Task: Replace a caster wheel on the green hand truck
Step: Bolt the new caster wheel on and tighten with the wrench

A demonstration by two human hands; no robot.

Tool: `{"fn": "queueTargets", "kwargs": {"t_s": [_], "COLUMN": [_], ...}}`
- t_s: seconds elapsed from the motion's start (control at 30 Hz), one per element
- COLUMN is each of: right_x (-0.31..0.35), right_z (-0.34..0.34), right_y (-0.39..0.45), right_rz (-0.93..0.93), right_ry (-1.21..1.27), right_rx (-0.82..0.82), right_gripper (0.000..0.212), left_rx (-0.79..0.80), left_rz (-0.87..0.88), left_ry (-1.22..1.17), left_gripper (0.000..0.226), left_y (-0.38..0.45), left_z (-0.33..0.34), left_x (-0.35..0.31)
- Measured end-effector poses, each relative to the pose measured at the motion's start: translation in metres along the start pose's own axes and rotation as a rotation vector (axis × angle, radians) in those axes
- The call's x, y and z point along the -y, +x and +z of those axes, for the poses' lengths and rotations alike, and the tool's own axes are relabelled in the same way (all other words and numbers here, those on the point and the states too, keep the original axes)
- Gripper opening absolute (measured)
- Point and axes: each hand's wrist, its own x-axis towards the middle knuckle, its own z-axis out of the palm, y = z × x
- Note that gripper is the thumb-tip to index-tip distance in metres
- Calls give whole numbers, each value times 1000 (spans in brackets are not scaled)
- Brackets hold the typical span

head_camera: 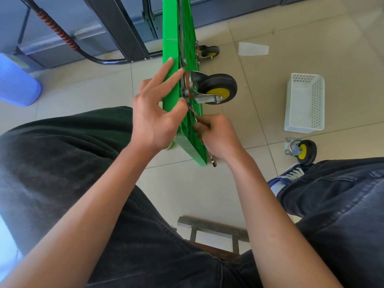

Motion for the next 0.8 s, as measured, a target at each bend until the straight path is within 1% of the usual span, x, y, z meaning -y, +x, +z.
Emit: {"fn": "queueTargets", "kwargs": {"t_s": [0.07,0.13,0.27,0.37,0.53,0.63,0.8], "right_x": [-10,-19,-25,-19,-3,3,4], "right_z": [-1,-3,-7,-9,-3,2,9], "right_y": [-1,0,-2,-7,-11,-11,-9], "right_rz": [-11,-21,-89,-169,-286,-338,-297], "right_ry": [40,-8,-103,-36,96,96,119], "right_rx": [-5,-32,-155,-273,-412,-436,-405], "right_gripper": [23,23,23,26,30,30,31], "left_rx": [15,28,13,11,7,1,0], "left_rz": [19,51,75,84,85,91,92], "left_ry": [22,59,96,110,114,109,110], "left_gripper": [55,51,42,42,42,41,41], "left_y": [0,-1,0,-1,-1,-1,-2], "left_z": [0,0,0,1,1,2,2], "left_x": [1,2,3,2,2,1,2]}}
